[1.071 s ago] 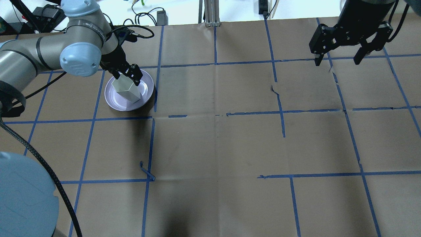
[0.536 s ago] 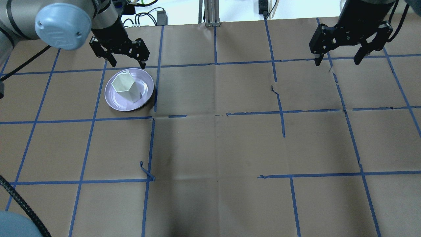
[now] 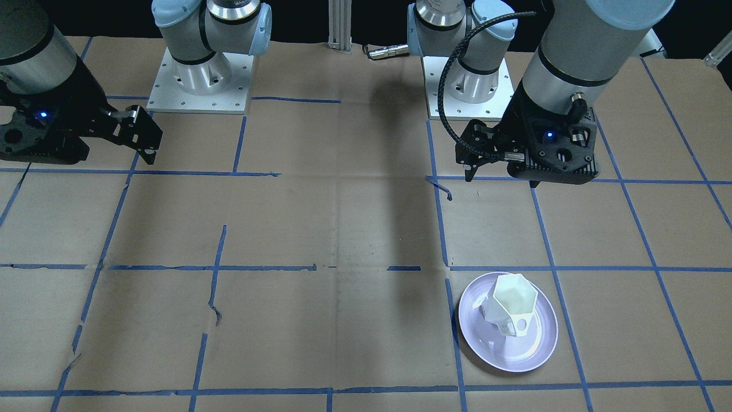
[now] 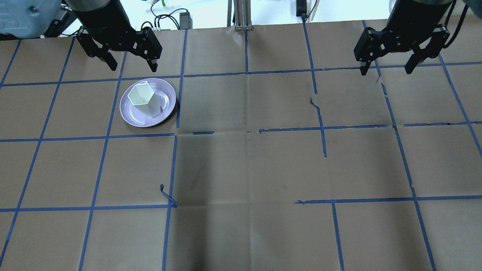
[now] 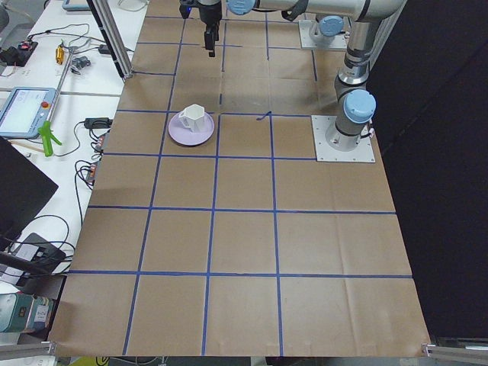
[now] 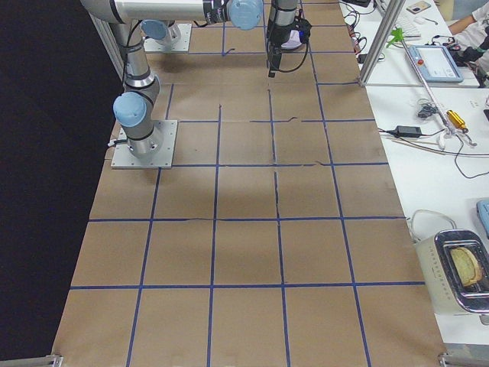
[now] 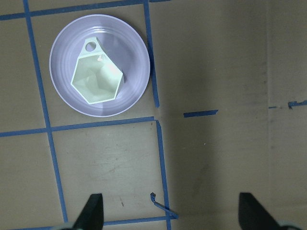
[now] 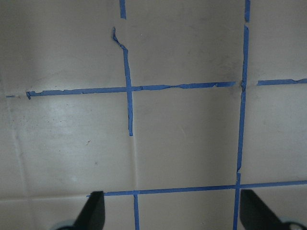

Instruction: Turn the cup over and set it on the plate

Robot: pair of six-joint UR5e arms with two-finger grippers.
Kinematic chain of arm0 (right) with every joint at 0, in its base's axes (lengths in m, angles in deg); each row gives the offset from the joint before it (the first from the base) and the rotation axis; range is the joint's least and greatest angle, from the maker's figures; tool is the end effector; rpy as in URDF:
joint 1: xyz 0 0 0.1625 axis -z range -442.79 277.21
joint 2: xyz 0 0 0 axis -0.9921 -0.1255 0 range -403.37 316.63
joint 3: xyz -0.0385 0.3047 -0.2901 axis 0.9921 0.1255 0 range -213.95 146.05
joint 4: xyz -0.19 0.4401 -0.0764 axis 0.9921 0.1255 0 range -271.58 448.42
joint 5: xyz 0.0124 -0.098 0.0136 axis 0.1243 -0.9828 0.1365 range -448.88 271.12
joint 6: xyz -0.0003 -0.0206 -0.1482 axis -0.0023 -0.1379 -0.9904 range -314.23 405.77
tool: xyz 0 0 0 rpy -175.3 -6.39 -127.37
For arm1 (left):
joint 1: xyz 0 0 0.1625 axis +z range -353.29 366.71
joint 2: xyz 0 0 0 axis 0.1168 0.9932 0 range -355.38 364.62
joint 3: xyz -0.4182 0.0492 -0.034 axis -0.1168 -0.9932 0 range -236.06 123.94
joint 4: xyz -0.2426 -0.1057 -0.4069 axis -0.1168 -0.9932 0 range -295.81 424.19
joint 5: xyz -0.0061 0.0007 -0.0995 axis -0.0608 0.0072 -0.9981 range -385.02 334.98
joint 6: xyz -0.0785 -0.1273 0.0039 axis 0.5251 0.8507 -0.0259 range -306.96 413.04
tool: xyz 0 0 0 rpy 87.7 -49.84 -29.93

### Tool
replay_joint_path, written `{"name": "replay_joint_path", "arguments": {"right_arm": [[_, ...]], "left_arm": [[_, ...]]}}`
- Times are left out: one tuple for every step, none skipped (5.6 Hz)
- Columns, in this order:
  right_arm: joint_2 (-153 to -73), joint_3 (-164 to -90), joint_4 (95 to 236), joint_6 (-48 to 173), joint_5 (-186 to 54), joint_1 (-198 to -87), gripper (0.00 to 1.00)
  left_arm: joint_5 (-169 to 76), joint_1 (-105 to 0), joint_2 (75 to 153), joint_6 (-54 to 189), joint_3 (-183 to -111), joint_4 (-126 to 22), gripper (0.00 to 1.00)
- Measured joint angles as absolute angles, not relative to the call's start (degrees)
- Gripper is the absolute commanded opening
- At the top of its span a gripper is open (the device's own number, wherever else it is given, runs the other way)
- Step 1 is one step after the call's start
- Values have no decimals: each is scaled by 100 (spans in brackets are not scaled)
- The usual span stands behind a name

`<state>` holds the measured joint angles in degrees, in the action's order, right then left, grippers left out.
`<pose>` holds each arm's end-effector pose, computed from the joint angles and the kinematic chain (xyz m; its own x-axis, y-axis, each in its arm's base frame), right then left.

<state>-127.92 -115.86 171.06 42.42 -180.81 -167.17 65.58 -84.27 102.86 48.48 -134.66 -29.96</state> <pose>0.0695 -0.6031 0.4473 -0.9989 0.0371 0.0287 0.0394 0.9957 0.0841 -0.1424 -0.6213 0.4549 -0.9953 0.0967 -0.0091 0.0965 0.9952 0.0181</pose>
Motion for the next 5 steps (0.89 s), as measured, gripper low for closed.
{"name": "replay_joint_path", "arguments": {"right_arm": [[-12792, -11586, 17105, 4243, -18081, -16717, 100], [-12792, -11586, 17104, 4243, -18081, -16717, 100], [-12792, -11586, 17104, 4243, -18081, -16717, 100], [-12792, -11586, 17104, 4242, -18081, -16717, 100], [-12792, -11586, 17104, 4243, -18081, -16717, 100]], "left_arm": [[6563, -8429, 10123, 4869, -13683, -2922, 99], [6561, -8428, 10016, 4881, -13872, -2776, 99], [6572, -8426, 9947, 4874, -13965, -2669, 99], [6588, -8418, 9886, 4870, -14006, -2645, 99], [6596, -8409, 9844, 4872, -14026, -2645, 99]]}}
